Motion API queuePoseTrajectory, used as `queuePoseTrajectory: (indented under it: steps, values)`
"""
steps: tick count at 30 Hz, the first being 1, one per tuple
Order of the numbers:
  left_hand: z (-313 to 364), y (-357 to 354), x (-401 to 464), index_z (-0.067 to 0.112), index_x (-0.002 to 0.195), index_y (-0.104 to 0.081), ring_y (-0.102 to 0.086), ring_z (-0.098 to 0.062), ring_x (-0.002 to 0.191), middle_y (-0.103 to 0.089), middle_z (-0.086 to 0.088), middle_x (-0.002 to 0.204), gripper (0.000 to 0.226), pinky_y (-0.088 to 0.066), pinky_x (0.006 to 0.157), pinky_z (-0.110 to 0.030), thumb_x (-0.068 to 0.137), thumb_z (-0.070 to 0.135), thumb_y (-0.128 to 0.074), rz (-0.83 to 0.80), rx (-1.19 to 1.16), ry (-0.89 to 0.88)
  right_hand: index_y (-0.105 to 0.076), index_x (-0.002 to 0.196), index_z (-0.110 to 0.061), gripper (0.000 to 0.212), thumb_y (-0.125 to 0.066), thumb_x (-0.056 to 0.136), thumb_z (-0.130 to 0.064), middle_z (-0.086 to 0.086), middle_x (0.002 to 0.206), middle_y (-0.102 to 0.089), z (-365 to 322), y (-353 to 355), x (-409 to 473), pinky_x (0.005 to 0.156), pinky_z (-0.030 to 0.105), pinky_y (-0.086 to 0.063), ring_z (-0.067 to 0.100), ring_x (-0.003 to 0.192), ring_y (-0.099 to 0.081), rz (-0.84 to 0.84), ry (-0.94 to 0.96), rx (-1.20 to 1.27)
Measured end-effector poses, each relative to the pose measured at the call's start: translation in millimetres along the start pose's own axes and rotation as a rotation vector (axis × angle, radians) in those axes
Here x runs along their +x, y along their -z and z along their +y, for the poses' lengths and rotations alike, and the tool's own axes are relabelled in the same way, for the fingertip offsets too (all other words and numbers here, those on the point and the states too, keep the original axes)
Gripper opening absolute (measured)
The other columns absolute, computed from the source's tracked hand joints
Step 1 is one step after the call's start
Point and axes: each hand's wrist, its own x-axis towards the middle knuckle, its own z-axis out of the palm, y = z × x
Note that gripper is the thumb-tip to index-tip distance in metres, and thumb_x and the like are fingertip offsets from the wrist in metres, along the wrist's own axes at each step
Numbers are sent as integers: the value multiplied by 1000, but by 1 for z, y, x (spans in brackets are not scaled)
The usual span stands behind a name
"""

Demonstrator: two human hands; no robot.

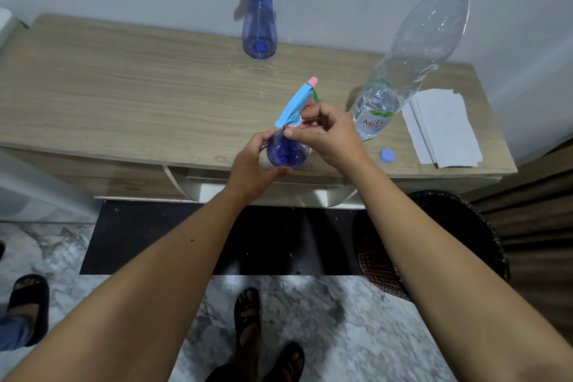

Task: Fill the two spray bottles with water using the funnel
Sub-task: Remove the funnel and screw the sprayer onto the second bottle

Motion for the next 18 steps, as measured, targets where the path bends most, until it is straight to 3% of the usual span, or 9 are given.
queuePoseTrajectory:
  steps: [4, 9, 12, 15, 18]
  values:
    - [0, 0, 0, 14, 143, -54, -63, -12, 127, -66, 4, 138, 91, -53, 107, -41, 66, 36, -96, 11, -6, 1, -67, 97, -1, 30, -89, 78, 1, 12, 100, -77, 7, 0, -4, 87, 30, -58, 13, 86, -72, 3, 14, 126]
    - [0, 1, 0, 14, 143, -53, -63, -13, 127, -66, 3, 138, 92, -53, 106, -43, 65, 38, -95, 2, -19, 13, -74, 119, -9, 45, -88, 77, 3, -15, 109, -74, 6, -5, -5, 86, 19, -55, 3, 83, -66, -20, 53, 128]
    - [1, 1, 1, 15, 144, -52, -62, -12, 128, -65, 4, 140, 93, -54, 106, -43, 65, 44, -92, -7, -6, 13, -79, 106, -9, 35, -92, 73, -3, -3, 98, -72, 6, -7, -4, 88, 29, -59, 11, 84, -62, 3, 37, 119]
    - [0, 0, 0, 14, 144, -52, -62, -13, 128, -65, 3, 140, 91, -53, 107, -42, 67, 34, -97, -6, 5, 20, -76, 97, -6, 33, -94, 71, -4, 8, 94, -71, 6, -6, -1, 91, 39, -61, 18, 87, -66, 27, 3, 111]
    - [0, 0, 0, 13, 143, -53, -62, -13, 127, -65, 3, 138, 88, -52, 108, -39, 68, 25, -99, 1, 7, 19, -75, 90, -11, 21, -89, 77, -4, 24, 106, -72, 7, -3, -1, 98, 45, -60, 30, 109, -73, -14, 34, 147]
